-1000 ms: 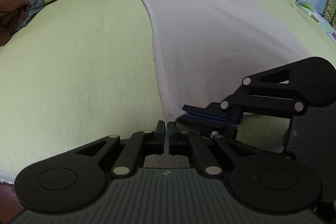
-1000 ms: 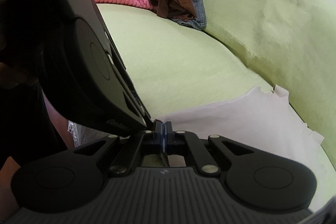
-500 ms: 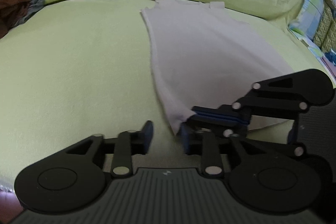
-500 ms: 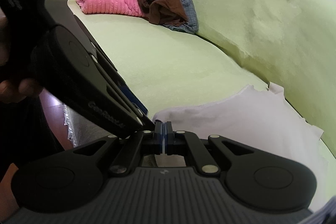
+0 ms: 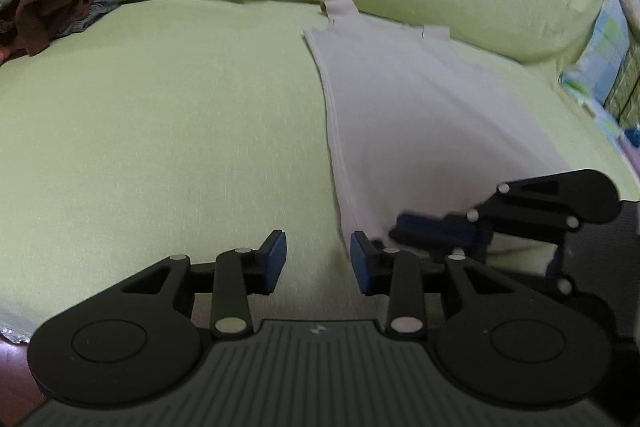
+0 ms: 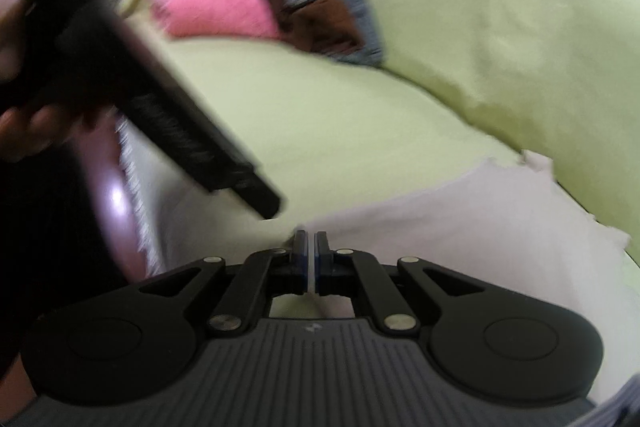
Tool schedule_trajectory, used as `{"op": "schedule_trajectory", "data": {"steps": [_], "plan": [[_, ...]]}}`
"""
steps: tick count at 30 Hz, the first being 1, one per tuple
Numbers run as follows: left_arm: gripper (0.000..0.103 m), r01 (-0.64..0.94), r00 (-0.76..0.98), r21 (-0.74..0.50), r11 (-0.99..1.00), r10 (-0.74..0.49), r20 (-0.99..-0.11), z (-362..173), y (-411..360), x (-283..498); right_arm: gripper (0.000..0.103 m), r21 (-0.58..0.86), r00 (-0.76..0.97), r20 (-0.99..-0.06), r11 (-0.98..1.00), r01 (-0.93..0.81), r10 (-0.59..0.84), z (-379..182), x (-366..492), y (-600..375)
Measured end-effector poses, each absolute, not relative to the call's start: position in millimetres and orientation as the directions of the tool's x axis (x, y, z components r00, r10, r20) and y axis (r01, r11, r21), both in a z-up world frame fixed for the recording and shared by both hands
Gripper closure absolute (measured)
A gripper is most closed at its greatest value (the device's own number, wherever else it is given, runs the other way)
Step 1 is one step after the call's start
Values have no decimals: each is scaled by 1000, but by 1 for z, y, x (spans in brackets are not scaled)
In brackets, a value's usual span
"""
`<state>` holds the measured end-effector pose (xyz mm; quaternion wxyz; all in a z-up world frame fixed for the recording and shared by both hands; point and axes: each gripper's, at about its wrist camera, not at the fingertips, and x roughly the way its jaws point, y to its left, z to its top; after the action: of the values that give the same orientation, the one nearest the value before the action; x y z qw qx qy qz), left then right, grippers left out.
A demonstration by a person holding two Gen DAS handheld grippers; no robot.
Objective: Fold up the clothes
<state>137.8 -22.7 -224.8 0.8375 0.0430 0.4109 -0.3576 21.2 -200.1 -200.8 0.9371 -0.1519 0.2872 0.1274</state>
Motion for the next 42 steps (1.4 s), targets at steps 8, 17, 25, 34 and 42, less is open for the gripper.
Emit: {"op": "schedule_trajectory", "data": {"steps": [8, 17, 25, 34, 42], "plan": [[54, 642, 266, -317, 698, -590, -762, -253, -66, 167, 101, -121, 720, -662, 919, -376, 207, -216, 25, -202], [103, 522, 188, -452, 723, -614, -767, -274, -39, 190, 95, 57, 710, -665, 963, -262, 232, -202, 5, -238], [84, 536, 217, -393, 747, -571, -791, -261, -33, 177, 80, 267, 710, -650, 956, -121, 272, -190, 2, -274], [63, 546, 279, -295, 784, -502, -819, -245, -20, 167, 80, -79, 726, -667, 954, -289, 164, -196, 5, -233], [63, 624, 216, -325, 711, -557, -802, -246, -42, 161, 82, -480, 783, -621, 784, -393, 13, -223, -5, -188]]}}
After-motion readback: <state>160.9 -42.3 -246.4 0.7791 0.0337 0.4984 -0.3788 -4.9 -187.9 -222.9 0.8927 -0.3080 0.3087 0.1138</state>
